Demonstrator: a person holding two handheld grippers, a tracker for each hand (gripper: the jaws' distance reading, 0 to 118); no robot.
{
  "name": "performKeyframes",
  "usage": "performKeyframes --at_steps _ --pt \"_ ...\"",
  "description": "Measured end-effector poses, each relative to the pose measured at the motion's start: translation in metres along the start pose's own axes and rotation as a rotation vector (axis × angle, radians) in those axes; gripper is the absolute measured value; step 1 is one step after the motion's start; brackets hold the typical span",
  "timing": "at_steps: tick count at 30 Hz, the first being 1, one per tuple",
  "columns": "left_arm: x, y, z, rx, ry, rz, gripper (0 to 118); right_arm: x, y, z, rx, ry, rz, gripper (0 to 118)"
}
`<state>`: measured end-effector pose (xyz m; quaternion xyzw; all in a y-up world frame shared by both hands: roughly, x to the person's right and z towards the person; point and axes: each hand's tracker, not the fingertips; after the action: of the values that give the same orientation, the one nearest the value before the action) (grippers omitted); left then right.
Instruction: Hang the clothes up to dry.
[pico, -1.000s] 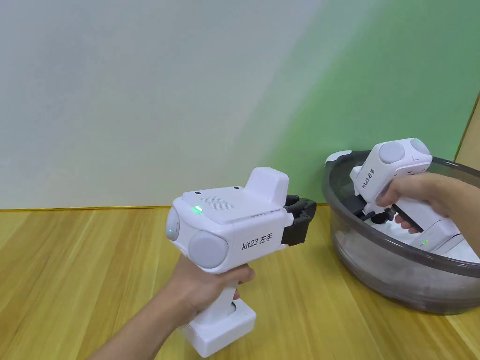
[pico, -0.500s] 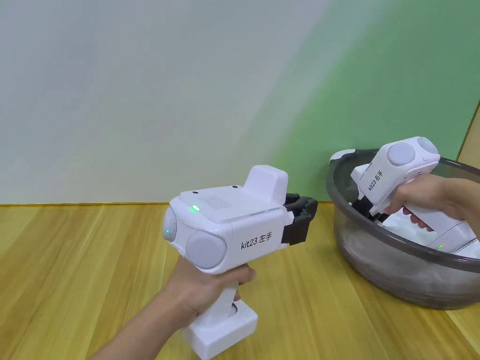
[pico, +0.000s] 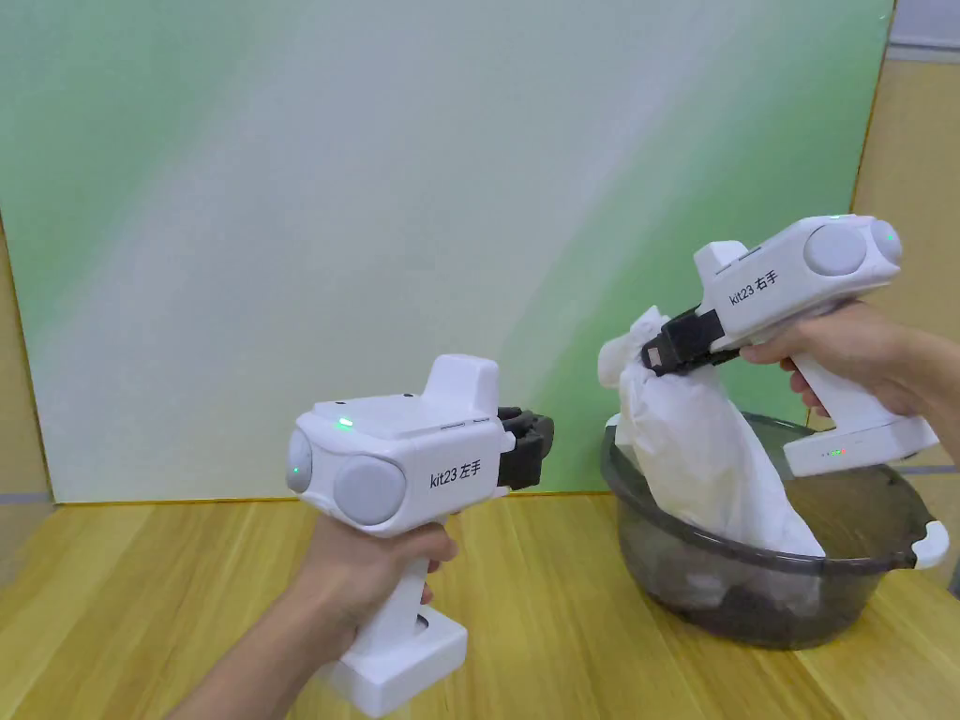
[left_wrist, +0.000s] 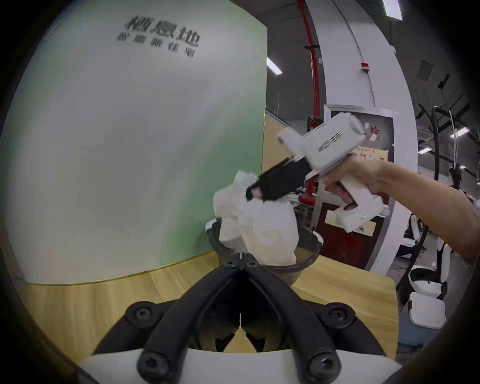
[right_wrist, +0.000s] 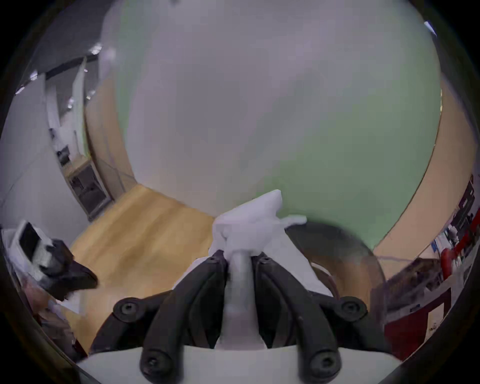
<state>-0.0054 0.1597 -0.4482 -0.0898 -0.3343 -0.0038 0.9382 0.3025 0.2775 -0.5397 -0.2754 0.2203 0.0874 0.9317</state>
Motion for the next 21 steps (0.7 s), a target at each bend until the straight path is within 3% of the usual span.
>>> performKeyframes --at_steps 2,4,8,11,21 --pt "0.009 0.015 0.023 0.022 0.018 -0.009 0 -0.024 0.015 0.032 0.052 0.021 -0.02 15" --pt "0.017 0.028 0.047 0.036 0.03 -0.013 0 -0.047 0.029 0.056 0.094 0.052 0.023 15" --pt "0.03 0.049 0.091 0.067 0.055 -0.032 0 -0.085 0.05 0.096 0.226 0.074 0.012 15" --pt "0.04 0.057 0.123 0.072 0.063 -0.036 0 -0.114 0.065 0.119 0.262 0.101 0.053 15" --pt "0.032 0.065 0.192 0.099 0.188 -0.055 0 -0.163 0.111 0.122 0.36 0.114 0.057 15"
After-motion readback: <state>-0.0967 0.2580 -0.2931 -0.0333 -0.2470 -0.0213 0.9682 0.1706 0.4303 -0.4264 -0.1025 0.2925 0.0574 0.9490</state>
